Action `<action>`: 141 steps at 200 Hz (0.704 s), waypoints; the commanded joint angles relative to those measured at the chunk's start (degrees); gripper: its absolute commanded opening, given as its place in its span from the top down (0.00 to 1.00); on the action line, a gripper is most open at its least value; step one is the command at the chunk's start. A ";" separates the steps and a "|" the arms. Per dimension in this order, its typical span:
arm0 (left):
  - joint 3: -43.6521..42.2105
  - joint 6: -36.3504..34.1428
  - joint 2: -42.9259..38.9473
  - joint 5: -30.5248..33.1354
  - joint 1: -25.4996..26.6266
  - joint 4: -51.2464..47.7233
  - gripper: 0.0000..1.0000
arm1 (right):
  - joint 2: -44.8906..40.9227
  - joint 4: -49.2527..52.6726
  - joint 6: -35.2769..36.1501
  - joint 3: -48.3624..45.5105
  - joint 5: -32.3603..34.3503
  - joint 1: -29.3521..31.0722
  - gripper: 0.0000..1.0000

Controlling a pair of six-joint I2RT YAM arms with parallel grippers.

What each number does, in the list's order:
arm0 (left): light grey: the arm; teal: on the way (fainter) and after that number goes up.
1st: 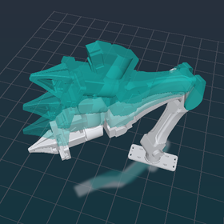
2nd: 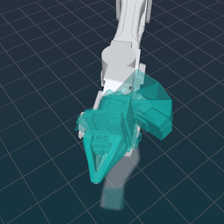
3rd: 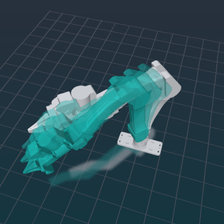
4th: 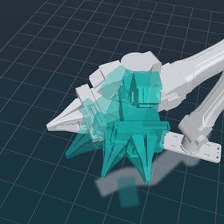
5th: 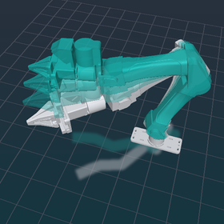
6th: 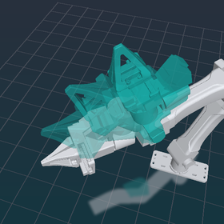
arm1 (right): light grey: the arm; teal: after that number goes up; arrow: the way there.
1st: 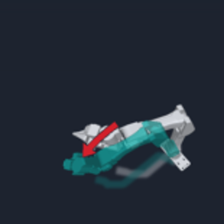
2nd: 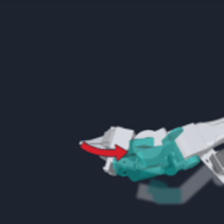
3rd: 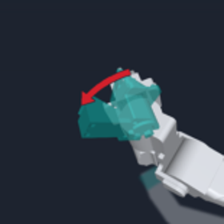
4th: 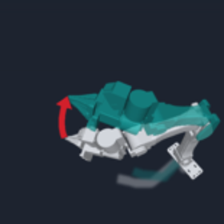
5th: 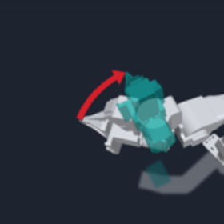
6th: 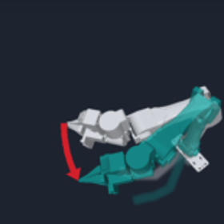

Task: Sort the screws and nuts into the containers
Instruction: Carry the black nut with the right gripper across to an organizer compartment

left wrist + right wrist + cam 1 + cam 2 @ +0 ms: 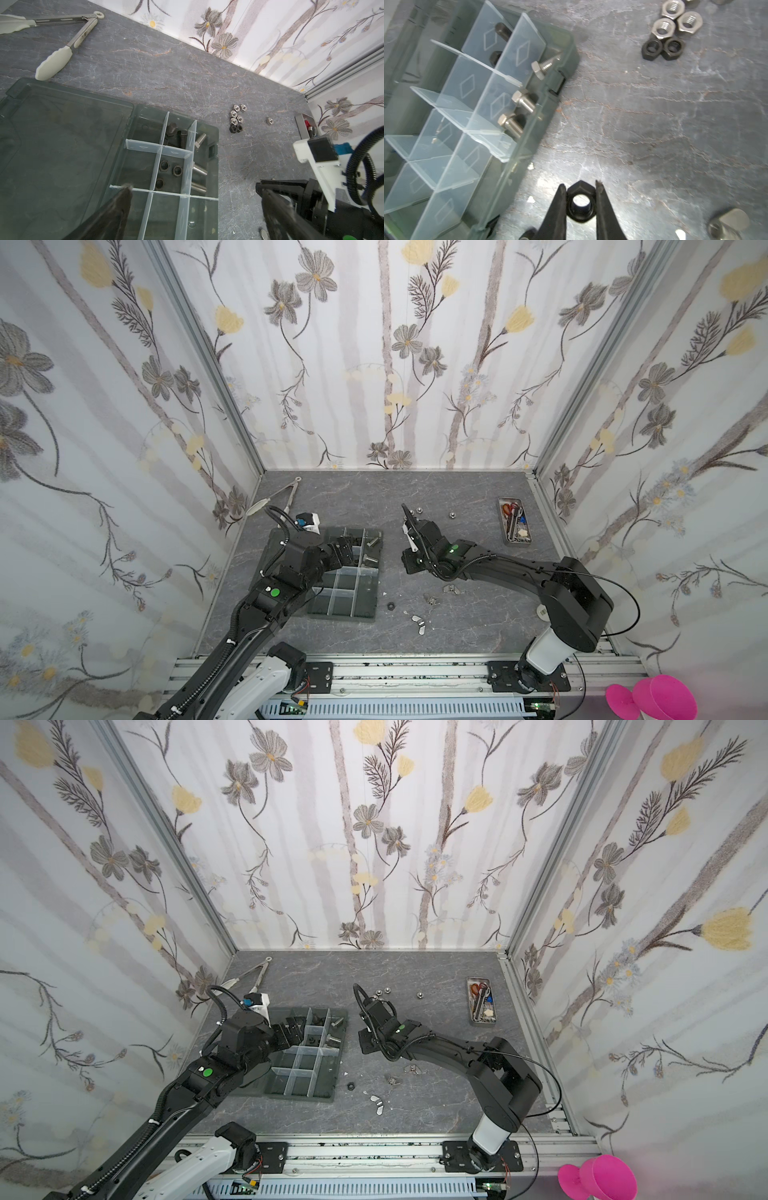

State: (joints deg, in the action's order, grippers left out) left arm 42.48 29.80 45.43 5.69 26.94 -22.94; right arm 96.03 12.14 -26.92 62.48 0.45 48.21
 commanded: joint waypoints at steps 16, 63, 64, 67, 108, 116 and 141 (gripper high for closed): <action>0.89 -2.42 -1.86 -1.20 -0.03 -0.84 0.00 | 4.57 -1.86 -1.22 6.60 -6.33 0.07 0.86; 1.13 -4.66 -3.28 -0.49 -0.04 -2.20 0.00 | 11.51 -0.65 -1.67 15.24 -9.30 1.06 0.86; 1.12 -4.66 -3.31 -0.45 -0.09 -2.20 0.00 | 11.62 -0.55 -1.66 15.49 -9.27 1.08 0.86; 1.05 -4.77 -3.40 -0.41 -0.09 -2.15 0.00 | 12.19 -0.27 -1.65 16.25 -9.36 1.29 0.86; -0.83 -4.57 -4.65 -1.04 -0.13 -0.44 0.00 | 18.30 3.39 -0.74 24.61 -9.65 2.90 0.86; -0.73 -4.81 -4.65 -0.77 -0.13 -0.61 0.00 | 19.41 3.88 -0.75 26.09 -9.76 3.24 0.86; -0.80 -5.20 -5.42 -0.07 -0.13 -0.62 0.00 | 22.32 5.14 -0.67 29.98 -10.19 3.99 0.86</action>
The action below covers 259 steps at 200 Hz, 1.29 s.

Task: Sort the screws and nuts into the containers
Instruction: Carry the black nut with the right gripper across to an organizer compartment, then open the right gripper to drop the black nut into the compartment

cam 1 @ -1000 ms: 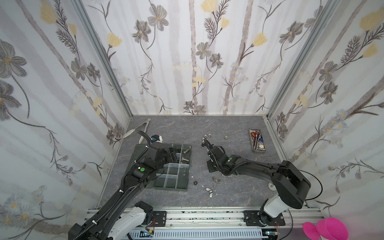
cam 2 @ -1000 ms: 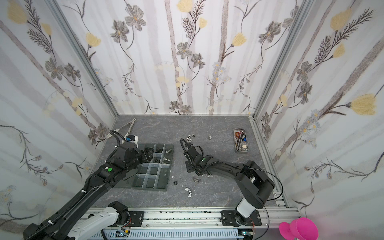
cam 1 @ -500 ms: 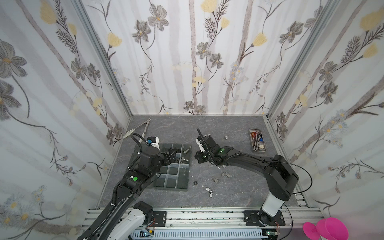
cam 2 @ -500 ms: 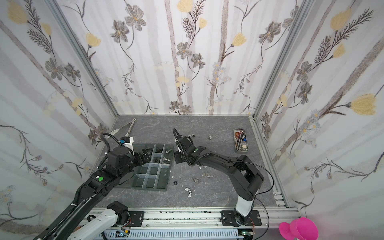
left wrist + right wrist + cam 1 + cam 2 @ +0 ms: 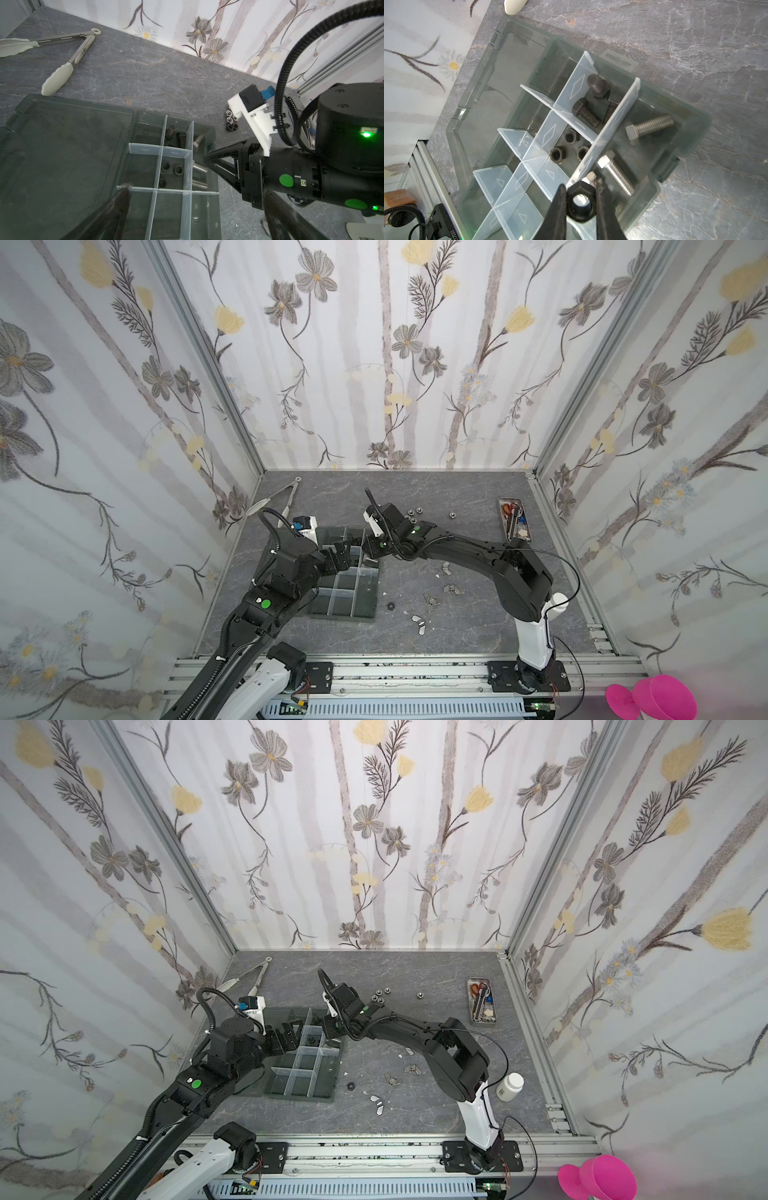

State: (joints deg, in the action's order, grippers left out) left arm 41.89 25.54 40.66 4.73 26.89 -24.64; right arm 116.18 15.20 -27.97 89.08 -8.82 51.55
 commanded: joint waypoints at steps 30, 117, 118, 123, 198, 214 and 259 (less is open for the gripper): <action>-0.42 -1.13 -1.36 0.89 -0.09 1.27 0.00 | 5.58 3.23 0.28 7.52 -1.29 1.49 0.85; -0.80 -1.37 -1.38 -0.33 -0.09 1.53 0.02 | 9.94 4.82 -0.16 12.97 -1.64 2.33 0.73; -0.82 -1.37 -1.38 -0.38 -0.09 1.53 0.02 | 9.94 4.83 -0.16 13.01 -1.64 2.33 0.73; -0.73 -1.50 -1.38 -0.52 -0.09 1.53 0.02 | 9.87 4.88 -0.04 13.05 -1.55 2.33 0.71; 2.75 -3.62 0.22 -0.98 1.09 -2.17 0.08 | 6.59 4.57 0.50 11.20 -0.28 2.08 0.60; 4.71 -4.25 0.96 -1.29 1.64 -4.07 0.10 | 4.26 2.74 0.22 8.46 0.05 1.75 0.60; 9.22 -4.20 4.79 -2.04 5.38 -7.07 0.18 | -5.11 -4.08 -1.93 -3.86 -0.08 -0.36 0.60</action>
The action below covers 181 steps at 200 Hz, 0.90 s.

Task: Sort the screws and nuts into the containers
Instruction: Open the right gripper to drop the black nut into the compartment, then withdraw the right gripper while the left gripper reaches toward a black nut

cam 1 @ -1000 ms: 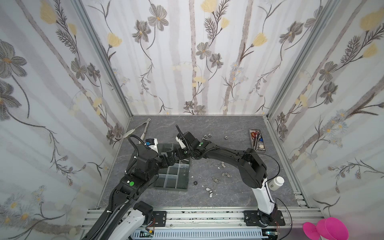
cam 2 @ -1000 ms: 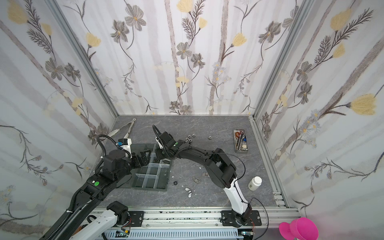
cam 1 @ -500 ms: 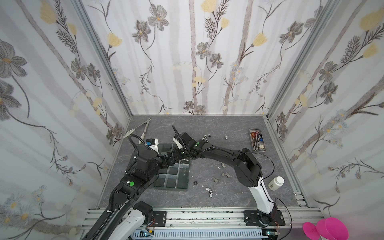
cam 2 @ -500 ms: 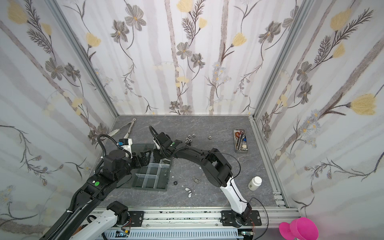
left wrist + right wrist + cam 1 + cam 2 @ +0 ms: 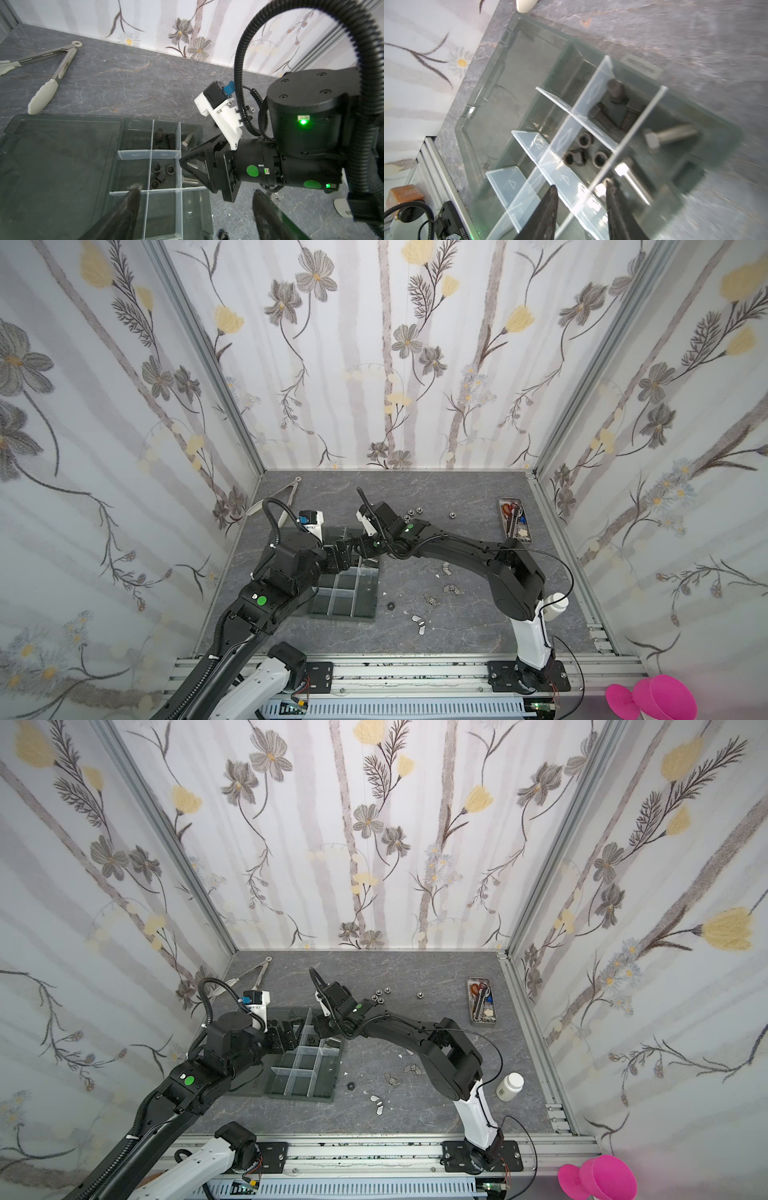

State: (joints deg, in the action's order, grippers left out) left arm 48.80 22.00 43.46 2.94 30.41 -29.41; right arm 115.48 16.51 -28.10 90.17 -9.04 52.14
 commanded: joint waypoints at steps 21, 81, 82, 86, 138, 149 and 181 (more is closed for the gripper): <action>4.65 -0.06 5.09 2.07 6.45 -3.49 0.20 | -10.49 -9.17 -2.79 -12.27 -0.01 -2.56 0.60; 9.31 3.85 14.55 12.31 20.18 -4.91 0.21 | -27.77 -17.93 -6.17 -33.68 -2.09 -9.54 0.60; 9.39 3.84 14.72 12.46 20.42 -4.93 0.21 | -28.03 -17.97 -6.13 -33.93 -2.06 -9.66 0.60; 9.72 3.99 15.38 12.88 21.21 -4.90 0.21 | -29.10 -18.14 -6.17 -35.14 -2.02 -10.01 0.60; 15.33 5.97 25.53 18.31 28.05 -8.82 0.28 | -43.15 -18.98 -6.49 -46.53 -1.62 -16.07 0.60; 16.10 6.15 27.13 18.42 28.86 -9.28 0.30 | -45.90 -18.98 -6.61 -49.72 -1.11 -17.28 0.59; 16.38 6.96 29.60 17.70 30.53 -9.17 0.41 | -52.05 -19.68 -7.32 -55.27 -1.47 -20.97 0.59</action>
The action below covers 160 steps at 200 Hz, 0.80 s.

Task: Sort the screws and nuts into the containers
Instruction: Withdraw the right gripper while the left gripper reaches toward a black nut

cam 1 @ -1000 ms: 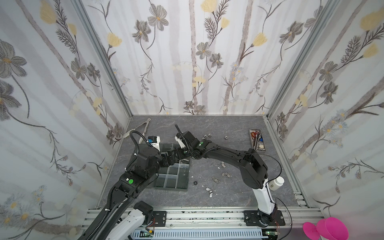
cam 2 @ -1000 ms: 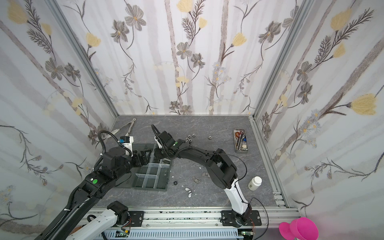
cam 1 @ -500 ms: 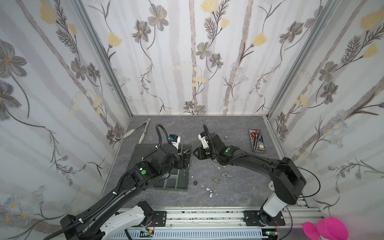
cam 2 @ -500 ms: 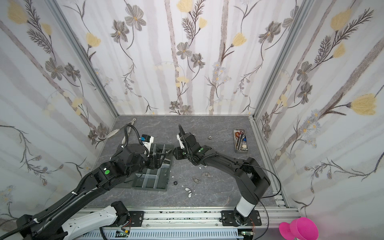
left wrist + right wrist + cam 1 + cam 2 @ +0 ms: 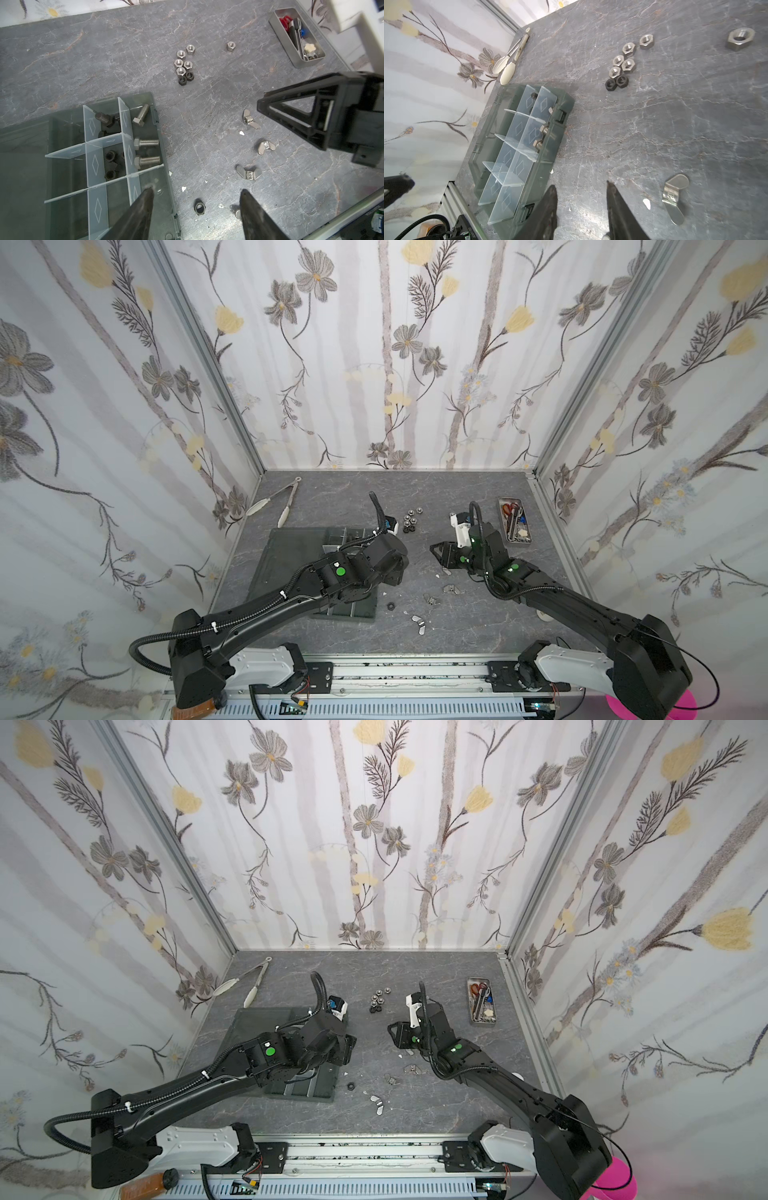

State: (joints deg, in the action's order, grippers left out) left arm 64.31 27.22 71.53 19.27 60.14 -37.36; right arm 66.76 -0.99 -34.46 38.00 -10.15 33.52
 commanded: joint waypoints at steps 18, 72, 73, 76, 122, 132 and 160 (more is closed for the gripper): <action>0.58 2.51 2.87 0.51 1.45 -1.18 0.45 | -5.66 -2.75 -1.51 -5.25 -0.59 -4.05 0.57; -0.06 4.82 8.03 -0.35 4.93 -2.11 0.52 | -9.74 -3.75 -1.97 -9.26 -2.24 -7.48 0.54; -0.06 4.88 8.07 -0.32 5.05 -2.10 0.53 | -9.78 -3.75 -2.00 -9.30 -2.33 -7.53 0.54; -0.07 5.01 8.41 -0.39 5.19 -2.25 0.53 | -9.93 -3.75 -2.00 -9.48 -2.38 -7.69 0.53; -2.31 8.79 12.57 -1.37 6.65 -3.38 0.54 | -11.54 -4.37 -1.89 -11.95 -3.51 -9.85 0.51; -3.14 9.45 12.99 -2.10 6.81 -3.01 0.54 | -11.57 -4.53 -1.89 -12.37 -3.62 -10.20 0.50; -4.94 10.11 14.28 -4.49 6.75 -1.65 0.54 | -11.31 -5.37 -2.07 -12.94 -4.27 -10.65 0.50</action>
State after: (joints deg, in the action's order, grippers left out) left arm 60.38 34.96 84.84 16.47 66.92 -39.40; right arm 55.51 -3.57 -35.99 25.43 -13.19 23.16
